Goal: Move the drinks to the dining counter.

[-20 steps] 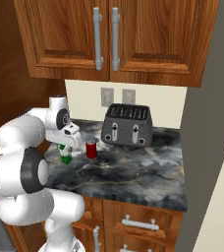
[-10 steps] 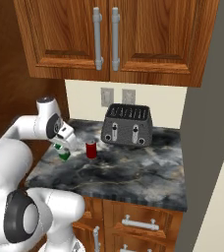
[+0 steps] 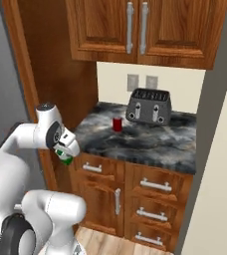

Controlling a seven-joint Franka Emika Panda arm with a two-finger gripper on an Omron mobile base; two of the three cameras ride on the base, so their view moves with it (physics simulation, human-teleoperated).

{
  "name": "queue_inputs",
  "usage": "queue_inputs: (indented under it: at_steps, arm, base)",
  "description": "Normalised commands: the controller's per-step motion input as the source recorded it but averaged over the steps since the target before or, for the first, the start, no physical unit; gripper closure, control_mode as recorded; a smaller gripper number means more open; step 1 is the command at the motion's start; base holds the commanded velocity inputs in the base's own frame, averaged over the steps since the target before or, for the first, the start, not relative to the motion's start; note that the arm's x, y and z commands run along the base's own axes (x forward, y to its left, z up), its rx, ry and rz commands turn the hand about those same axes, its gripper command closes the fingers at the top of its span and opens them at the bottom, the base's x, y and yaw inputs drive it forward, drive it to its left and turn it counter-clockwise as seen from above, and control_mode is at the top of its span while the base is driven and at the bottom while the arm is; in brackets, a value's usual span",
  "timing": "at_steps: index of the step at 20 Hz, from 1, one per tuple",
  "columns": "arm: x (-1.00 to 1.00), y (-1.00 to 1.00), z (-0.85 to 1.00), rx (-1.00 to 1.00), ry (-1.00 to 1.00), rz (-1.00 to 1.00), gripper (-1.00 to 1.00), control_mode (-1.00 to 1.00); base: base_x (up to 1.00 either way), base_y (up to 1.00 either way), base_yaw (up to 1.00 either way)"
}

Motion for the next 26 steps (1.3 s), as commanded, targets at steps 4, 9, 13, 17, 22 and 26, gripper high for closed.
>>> queue_inputs:
  at_steps: [4,9,13,17,22,26]
  arm:
    - [0.00,0.00,0.00,0.00,0.00,0.00,1.00,1.00]
    - [0.00,0.00,0.00,0.00,0.00,0.00,1.00,1.00]
    - [0.00,0.00,0.00,0.00,0.00,0.00,1.00,1.00]
    - [0.00,0.00,0.00,0.00,0.00,0.00,1.00,1.00]
    - [0.00,0.00,0.00,0.00,0.00,0.00,1.00,1.00]
    - [0.00,0.00,0.00,0.00,0.00,0.00,1.00,1.00]
  base:
    - [-1.00,-0.39,0.60]
    - [-0.75,-0.17,0.81]
    - [-0.42,0.00,0.91]
    - [-0.14,0.00,0.98]
    - [-0.03,0.00,1.00]
    - [0.00,0.00,1.00]
